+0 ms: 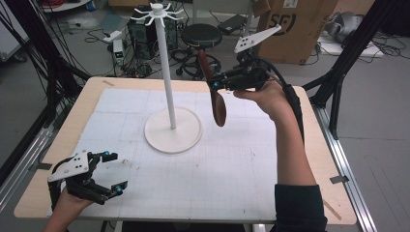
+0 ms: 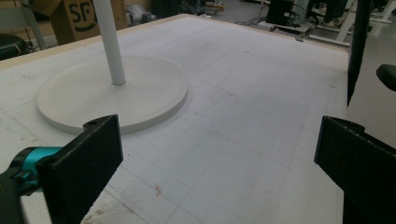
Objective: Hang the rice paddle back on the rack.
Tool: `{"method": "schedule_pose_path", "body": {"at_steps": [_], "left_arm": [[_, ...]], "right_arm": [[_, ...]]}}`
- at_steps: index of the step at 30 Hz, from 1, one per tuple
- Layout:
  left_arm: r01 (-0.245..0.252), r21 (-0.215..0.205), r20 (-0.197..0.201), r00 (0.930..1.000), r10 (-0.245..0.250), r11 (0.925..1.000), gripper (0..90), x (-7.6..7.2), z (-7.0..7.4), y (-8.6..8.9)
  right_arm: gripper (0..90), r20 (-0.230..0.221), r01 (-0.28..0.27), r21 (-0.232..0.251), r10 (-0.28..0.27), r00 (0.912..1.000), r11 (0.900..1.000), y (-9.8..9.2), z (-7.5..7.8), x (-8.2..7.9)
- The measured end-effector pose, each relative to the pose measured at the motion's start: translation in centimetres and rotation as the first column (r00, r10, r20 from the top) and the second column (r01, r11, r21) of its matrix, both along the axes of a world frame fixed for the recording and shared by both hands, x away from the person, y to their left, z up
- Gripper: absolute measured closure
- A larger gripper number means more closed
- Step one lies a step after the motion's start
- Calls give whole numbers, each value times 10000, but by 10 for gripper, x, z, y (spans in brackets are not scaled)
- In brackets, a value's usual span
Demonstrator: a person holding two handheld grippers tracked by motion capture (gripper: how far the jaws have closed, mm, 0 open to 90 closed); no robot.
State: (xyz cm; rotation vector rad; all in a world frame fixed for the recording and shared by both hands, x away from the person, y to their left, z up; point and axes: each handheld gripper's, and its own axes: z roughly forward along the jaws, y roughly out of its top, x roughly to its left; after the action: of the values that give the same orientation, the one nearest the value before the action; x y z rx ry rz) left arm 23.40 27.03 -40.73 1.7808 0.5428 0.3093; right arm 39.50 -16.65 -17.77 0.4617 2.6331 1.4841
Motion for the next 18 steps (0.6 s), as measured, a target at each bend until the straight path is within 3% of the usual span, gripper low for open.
{"method": "schedule_pose_path", "body": {"at_steps": [9, 18], "left_arm": [[17, -75, -1, 10000, -17, 10000, 17, 0, 1, 2], [52, -133, 20, 10000, -51, 9999, 17, 0, 1, 2]], "right_arm": [[783, 301, -14, 178, 9, 9995, 9998, 6, 21, 13], [782, 322, -35, 74, 33, 9995, 10000, 16, 44, 30]]}}
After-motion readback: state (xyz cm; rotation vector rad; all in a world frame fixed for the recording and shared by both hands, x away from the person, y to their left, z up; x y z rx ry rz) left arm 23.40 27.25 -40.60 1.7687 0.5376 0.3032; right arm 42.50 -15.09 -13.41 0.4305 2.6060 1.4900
